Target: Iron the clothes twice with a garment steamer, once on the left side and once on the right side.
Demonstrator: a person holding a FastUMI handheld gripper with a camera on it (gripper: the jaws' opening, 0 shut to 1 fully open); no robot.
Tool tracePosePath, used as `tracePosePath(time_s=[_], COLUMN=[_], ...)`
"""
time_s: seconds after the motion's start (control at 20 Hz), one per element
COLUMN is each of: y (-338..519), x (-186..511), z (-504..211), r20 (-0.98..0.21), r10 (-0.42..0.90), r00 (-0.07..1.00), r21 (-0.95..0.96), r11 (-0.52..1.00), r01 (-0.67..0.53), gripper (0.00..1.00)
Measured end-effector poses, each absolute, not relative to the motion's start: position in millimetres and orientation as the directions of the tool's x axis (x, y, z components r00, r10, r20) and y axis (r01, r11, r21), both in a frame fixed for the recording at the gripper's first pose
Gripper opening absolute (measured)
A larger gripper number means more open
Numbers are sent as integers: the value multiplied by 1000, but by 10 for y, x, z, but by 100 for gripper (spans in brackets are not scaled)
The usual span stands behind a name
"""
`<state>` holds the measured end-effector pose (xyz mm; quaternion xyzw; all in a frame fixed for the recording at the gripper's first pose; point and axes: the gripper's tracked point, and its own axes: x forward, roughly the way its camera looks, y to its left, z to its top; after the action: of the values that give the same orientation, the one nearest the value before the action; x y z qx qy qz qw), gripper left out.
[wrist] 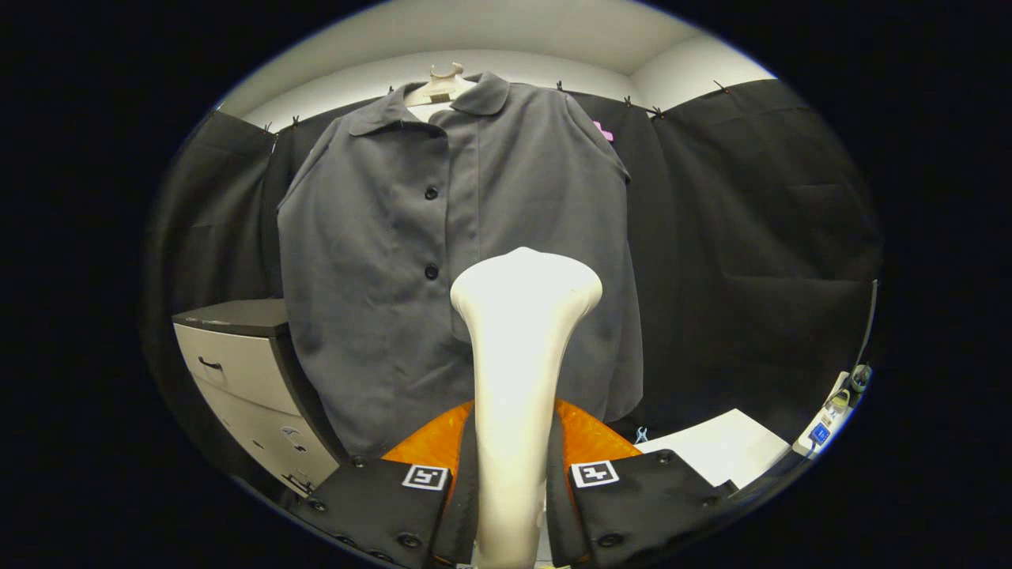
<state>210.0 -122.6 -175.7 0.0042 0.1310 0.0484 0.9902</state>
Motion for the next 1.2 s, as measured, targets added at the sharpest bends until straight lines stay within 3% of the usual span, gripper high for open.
tracePosePath(time_s=[1.2], y=[-508], x=[981], z=[-460], r20=[-46], r10=[244], r00=[969], r21=[50], r11=[969], r01=[-241], gripper=[43])
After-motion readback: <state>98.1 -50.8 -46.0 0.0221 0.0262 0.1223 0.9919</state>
